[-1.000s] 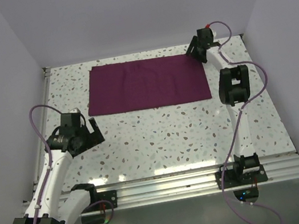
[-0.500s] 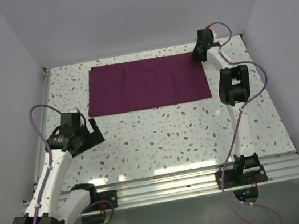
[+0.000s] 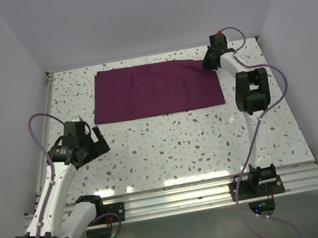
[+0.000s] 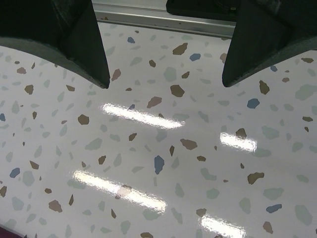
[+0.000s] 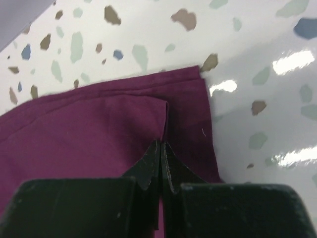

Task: Open and lay out the surgical kit
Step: Open the surgical kit at the center of the board.

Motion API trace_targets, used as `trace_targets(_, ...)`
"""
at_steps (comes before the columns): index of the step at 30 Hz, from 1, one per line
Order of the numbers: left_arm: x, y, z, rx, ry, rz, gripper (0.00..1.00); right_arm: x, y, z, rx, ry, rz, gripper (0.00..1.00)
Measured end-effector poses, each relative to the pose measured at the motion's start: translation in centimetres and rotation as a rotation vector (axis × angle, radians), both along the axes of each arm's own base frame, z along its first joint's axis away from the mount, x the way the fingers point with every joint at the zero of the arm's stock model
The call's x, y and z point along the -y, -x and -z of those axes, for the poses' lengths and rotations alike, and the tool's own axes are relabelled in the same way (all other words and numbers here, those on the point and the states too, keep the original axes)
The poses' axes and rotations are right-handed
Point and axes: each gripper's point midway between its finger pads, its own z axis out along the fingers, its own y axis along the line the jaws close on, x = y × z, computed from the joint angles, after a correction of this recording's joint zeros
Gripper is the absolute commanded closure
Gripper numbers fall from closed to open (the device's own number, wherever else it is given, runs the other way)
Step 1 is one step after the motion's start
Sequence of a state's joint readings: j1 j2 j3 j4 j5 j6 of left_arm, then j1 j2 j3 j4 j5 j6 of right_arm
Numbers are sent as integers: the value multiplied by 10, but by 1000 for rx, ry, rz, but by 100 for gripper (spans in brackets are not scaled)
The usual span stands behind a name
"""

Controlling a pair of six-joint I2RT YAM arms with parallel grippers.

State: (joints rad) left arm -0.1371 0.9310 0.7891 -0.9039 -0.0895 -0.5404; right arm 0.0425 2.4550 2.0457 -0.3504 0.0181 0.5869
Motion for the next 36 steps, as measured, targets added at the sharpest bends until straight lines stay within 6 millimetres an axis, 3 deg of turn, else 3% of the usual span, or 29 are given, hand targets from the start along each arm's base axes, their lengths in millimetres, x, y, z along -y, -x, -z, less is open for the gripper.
trace_targets(5, -1, 0, -13, 46, 12, -26, 0, -30, 28, -18, -10, -25, -69, 100)
trace_targets(11, 0, -2, -42, 130, 40, -51, 0, -59, 52, -59, 29, -31, -126, 100)
trace_targets(19, 0, 12, -58, 180, 67, -76, 0, -54, 63, -100, 80, -30, -117, 100)
trace_targets(25, 1, 18, -67, 201, 92, -95, 0, -62, 103, -103, 45, -46, -148, 100)
trace_targets(28, 2, 17, -75, 223, 106, -102, 0, -81, 137, -94, -7, -61, -204, 100)
trace_targets(31, 3, 16, -84, 243, 113, -103, 0, -104, 184, -78, -75, -73, -282, 100)
trace_targets(33, 3, 13, -89, 251, 115, -103, 0, -117, 236, -66, -133, -77, -345, 100)
trace_targets(36, 4, 9, -95, 257, 117, -102, 0, -118, 313, -57, -207, -94, -414, 100)
